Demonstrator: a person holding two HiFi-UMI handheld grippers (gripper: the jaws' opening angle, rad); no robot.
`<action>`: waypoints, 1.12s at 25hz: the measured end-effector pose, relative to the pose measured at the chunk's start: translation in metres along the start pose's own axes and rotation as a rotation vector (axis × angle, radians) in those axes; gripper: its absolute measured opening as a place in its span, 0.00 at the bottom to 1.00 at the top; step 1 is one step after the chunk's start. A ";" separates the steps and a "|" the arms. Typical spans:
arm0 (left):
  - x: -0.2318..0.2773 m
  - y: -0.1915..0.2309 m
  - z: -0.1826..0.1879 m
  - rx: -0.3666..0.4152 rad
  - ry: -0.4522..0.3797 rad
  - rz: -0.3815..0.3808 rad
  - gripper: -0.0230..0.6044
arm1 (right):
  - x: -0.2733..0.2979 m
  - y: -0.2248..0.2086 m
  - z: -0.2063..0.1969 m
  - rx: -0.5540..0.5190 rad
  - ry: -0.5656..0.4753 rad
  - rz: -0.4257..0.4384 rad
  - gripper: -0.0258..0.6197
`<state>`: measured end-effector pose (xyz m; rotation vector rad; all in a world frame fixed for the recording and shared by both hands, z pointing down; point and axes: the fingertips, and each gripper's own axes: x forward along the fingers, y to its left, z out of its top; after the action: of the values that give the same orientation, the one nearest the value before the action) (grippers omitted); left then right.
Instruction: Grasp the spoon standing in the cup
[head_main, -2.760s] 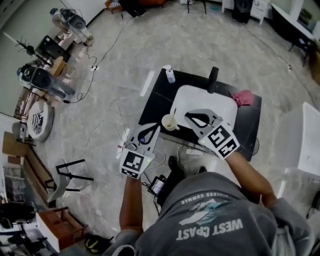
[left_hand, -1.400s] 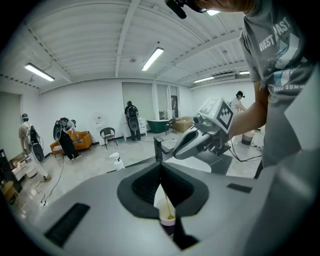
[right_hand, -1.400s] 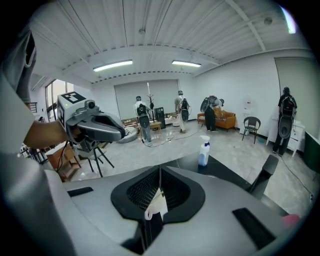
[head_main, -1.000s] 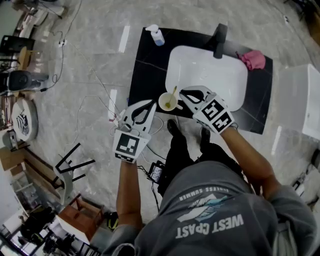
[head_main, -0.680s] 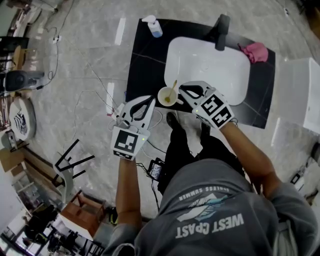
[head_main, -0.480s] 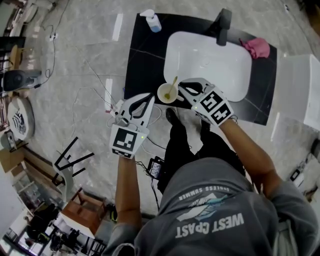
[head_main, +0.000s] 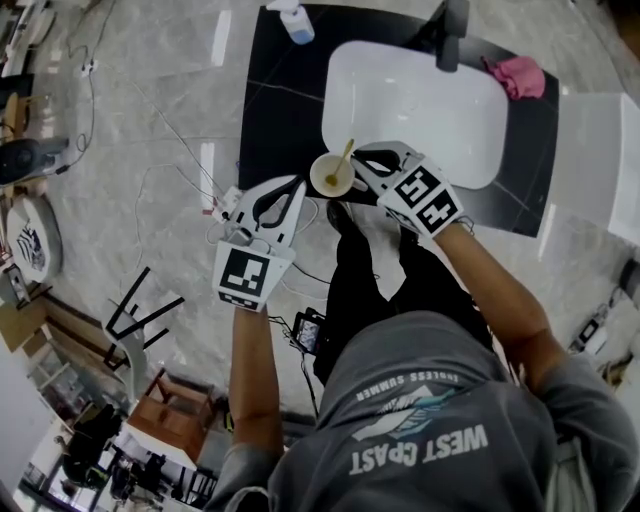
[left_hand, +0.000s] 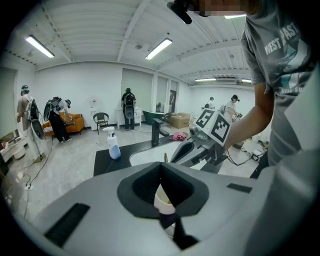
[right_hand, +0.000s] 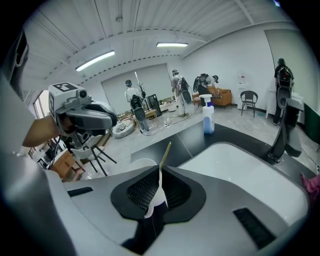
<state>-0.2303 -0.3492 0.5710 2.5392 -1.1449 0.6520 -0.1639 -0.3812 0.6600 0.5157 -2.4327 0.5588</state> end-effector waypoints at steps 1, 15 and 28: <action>0.002 0.000 -0.002 -0.003 0.002 -0.003 0.03 | 0.002 0.000 -0.001 0.003 -0.001 0.005 0.09; 0.015 0.001 -0.023 -0.049 0.016 -0.031 0.03 | 0.025 0.006 -0.006 0.033 -0.018 0.061 0.19; 0.011 0.003 -0.035 -0.070 0.011 -0.025 0.03 | 0.034 0.007 -0.005 0.021 -0.014 0.030 0.18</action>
<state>-0.2356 -0.3431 0.6074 2.4841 -1.1110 0.6080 -0.1901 -0.3809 0.6825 0.4946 -2.4537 0.5954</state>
